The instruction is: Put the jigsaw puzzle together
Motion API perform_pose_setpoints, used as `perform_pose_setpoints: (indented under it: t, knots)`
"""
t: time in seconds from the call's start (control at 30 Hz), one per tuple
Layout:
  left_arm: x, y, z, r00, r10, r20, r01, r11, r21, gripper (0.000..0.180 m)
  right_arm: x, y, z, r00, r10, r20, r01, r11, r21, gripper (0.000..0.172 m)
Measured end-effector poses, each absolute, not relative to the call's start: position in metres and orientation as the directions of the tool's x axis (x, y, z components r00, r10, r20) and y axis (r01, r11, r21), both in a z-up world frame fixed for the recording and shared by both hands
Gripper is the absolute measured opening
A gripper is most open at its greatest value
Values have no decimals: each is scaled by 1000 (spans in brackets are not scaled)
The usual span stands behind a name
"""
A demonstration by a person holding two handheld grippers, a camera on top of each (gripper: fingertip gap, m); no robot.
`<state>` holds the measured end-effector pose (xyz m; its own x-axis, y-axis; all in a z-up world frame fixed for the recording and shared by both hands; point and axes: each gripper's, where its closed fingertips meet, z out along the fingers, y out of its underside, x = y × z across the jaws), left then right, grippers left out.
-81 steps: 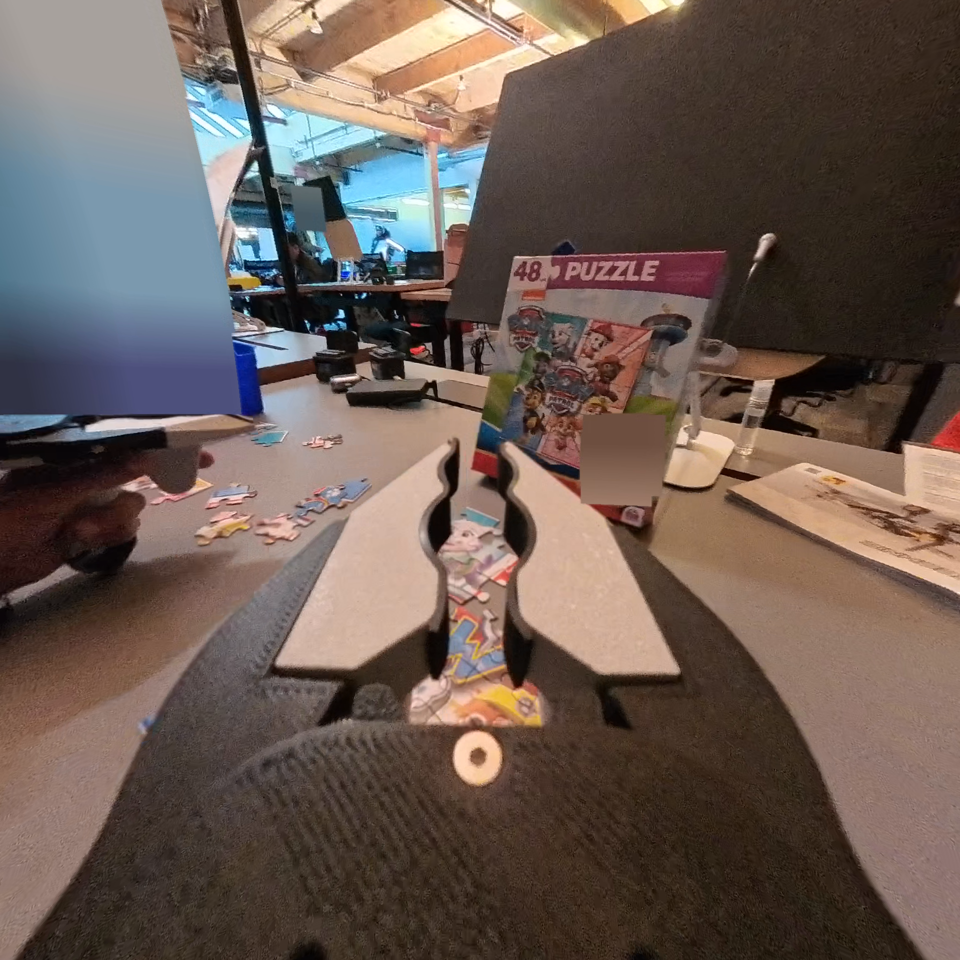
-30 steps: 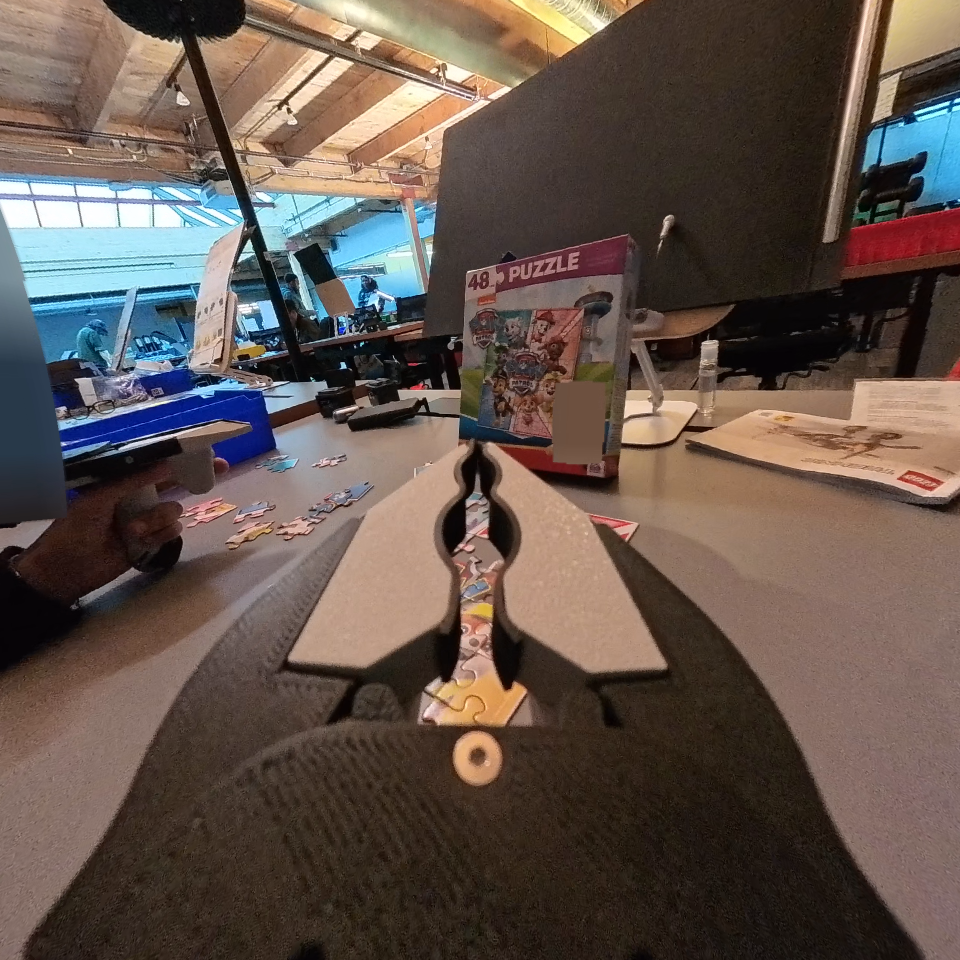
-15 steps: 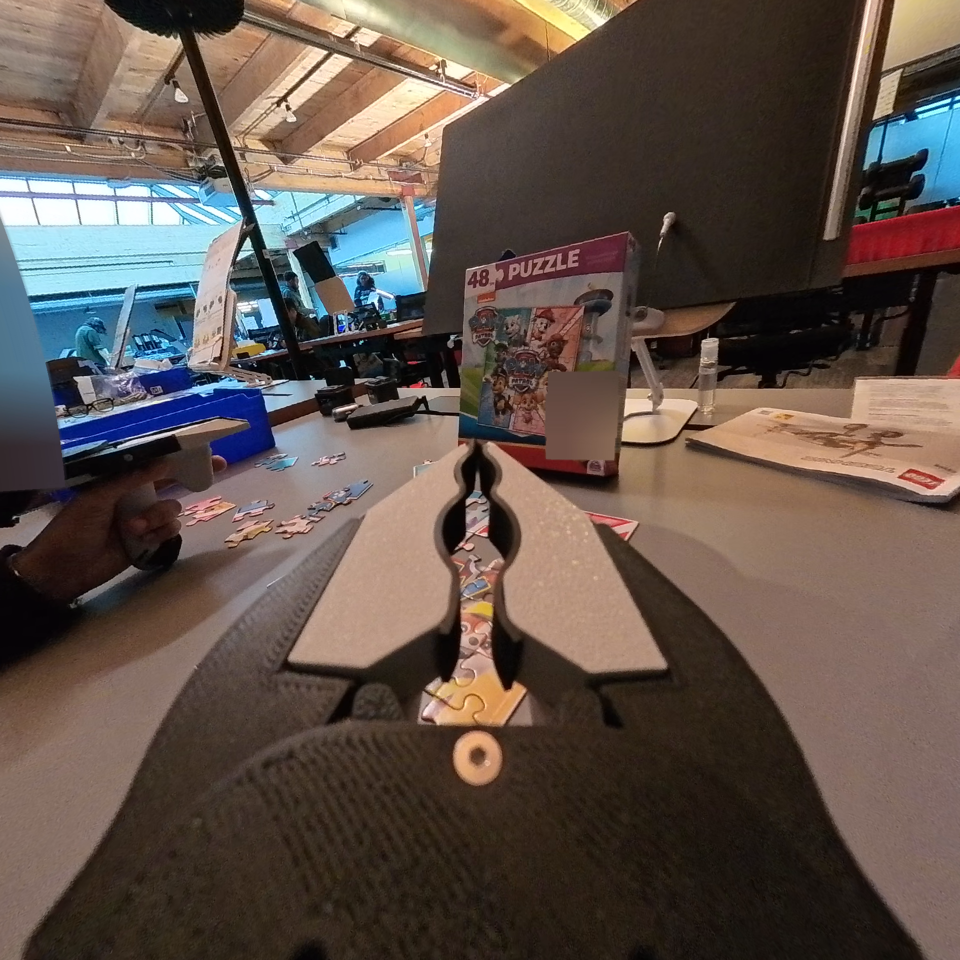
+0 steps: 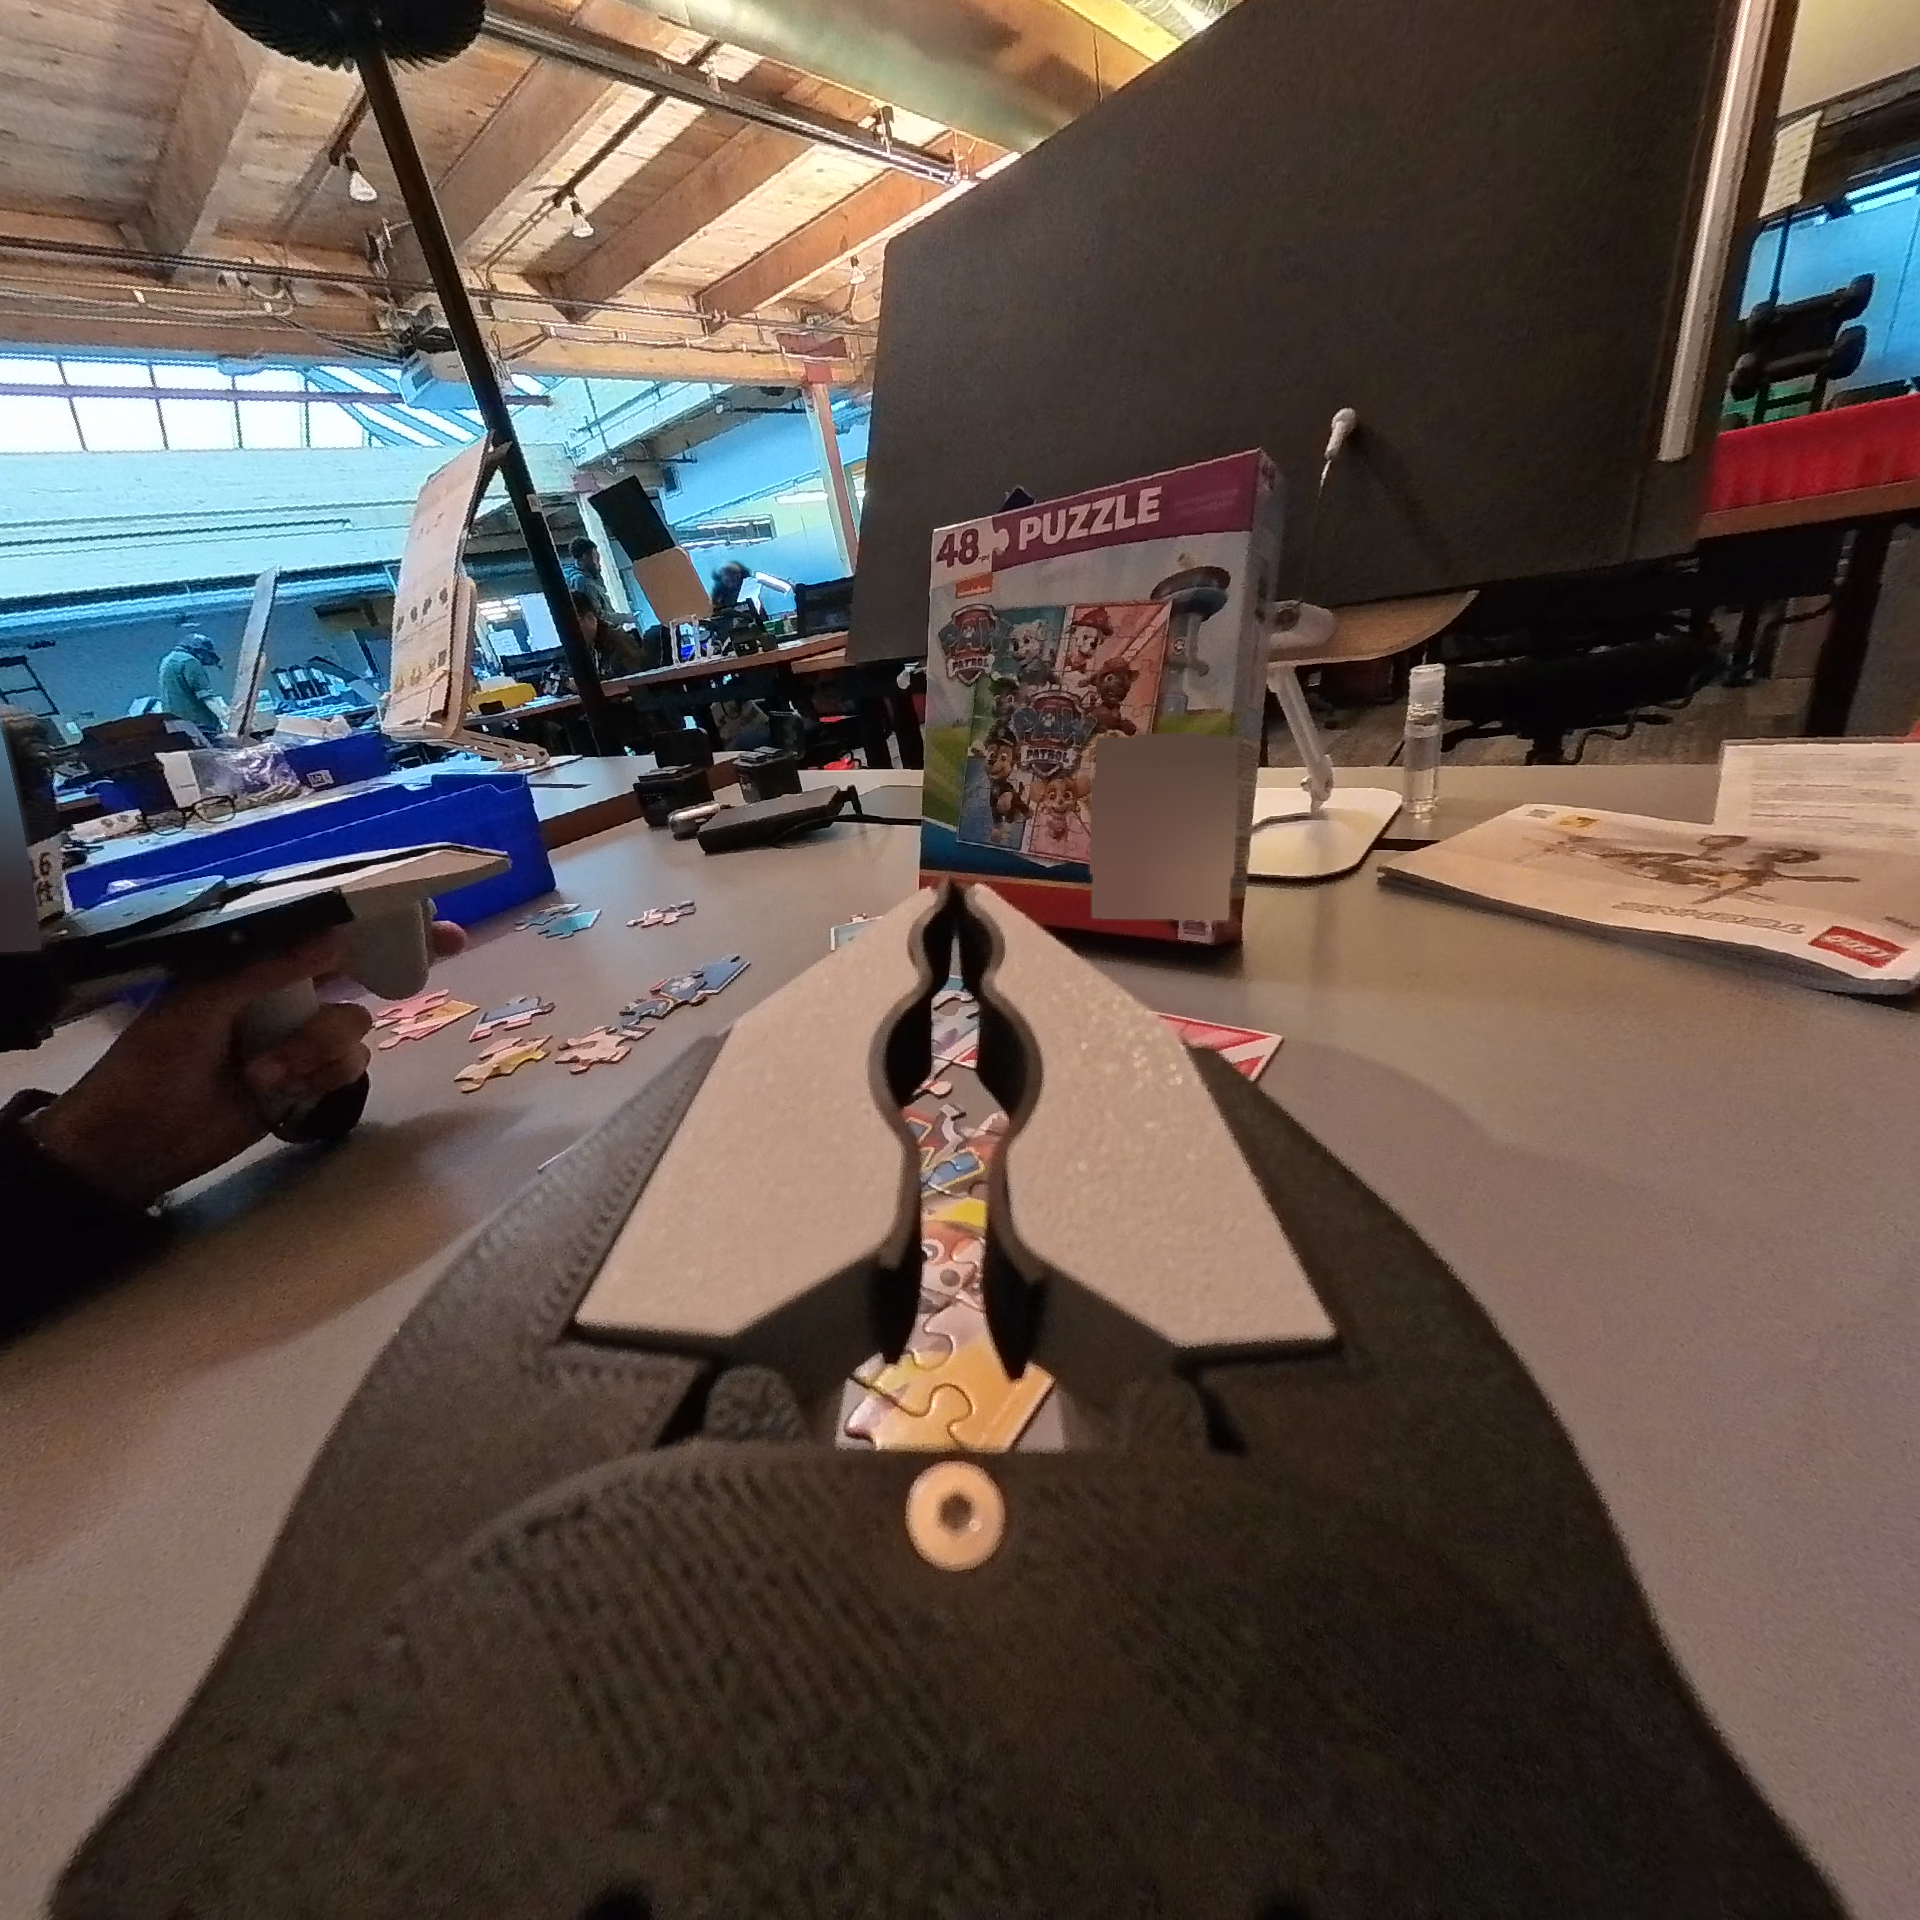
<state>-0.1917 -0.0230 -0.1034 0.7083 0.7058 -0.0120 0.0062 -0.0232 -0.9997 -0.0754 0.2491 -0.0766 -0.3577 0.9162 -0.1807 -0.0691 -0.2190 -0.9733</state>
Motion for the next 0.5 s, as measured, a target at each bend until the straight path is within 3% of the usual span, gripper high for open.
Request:
perform_pose_setpoints:
  t: [0.17,0.3,0.5]
  knots:
    - [-188,-19,-102,738,675,-3,5,-10,-1000,0,-75,249,-77,-359,915,-184,-68,-222,-973,0]
    - [-160,14,-107,857,514,-26,2,-54,-999,0,-76,249,-77,-360,914,-187,-63,-224,-973,0]
    - [-155,21,-111,856,509,-90,-40,-108,-993,0,-78,250,-80,-345,923,-171,-58,-203,-978,0]
